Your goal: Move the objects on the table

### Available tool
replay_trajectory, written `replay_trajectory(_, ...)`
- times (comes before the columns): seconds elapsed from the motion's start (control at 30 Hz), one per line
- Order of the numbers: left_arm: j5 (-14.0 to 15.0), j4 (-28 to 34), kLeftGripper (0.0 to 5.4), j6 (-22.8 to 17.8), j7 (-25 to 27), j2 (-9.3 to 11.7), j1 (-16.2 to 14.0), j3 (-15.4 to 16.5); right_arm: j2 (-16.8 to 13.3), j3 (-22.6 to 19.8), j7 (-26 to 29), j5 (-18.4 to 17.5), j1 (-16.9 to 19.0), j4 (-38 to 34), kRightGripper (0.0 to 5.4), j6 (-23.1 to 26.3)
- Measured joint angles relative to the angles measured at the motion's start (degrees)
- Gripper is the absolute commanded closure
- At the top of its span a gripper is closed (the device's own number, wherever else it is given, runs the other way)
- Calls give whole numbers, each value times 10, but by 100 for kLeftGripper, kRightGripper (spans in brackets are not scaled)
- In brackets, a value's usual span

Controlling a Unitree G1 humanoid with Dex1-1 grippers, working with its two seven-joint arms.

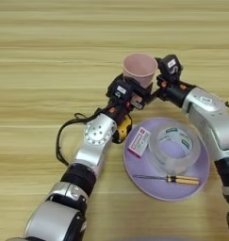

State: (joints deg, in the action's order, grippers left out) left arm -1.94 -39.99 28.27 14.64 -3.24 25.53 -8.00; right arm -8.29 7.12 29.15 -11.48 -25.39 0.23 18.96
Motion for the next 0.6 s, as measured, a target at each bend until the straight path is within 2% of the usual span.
replay_trajectory(0.6, 0, -12, 138, 1, -14, 1, 8, 17, -1, -25, 0, -20, 1, -16, 0, -10)
